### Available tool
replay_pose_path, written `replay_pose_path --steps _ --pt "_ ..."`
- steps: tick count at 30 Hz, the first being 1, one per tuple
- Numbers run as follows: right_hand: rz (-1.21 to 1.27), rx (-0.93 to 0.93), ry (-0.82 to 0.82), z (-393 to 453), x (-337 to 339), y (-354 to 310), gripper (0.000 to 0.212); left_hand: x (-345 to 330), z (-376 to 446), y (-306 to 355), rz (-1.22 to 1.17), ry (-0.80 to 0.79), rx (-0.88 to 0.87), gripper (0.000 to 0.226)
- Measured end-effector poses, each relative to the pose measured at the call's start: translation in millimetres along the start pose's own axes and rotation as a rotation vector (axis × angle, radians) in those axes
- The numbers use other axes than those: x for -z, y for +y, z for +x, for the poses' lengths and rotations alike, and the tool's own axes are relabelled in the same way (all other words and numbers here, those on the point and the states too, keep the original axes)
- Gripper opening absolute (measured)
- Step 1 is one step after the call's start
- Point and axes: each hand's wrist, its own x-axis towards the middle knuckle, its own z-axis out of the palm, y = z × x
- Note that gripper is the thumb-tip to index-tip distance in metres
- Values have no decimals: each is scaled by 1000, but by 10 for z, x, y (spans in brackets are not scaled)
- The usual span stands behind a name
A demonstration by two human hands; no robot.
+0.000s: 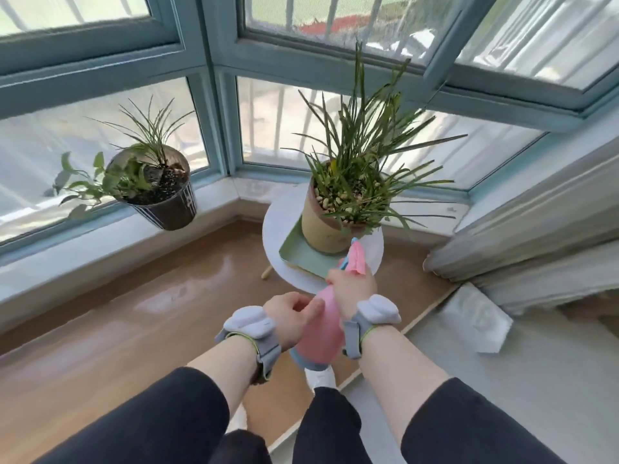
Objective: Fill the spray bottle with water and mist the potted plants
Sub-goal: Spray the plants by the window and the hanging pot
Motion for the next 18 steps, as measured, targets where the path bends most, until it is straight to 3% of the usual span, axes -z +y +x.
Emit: replay_pose_path --steps 7,18 --pt "-164 86 42 -175 -64 -154 22 225 -74 -45 24 -24 -70 36" --pt "63 -17 56 -126 -116 -454 29 564 66 157 109 -15 -74 37"
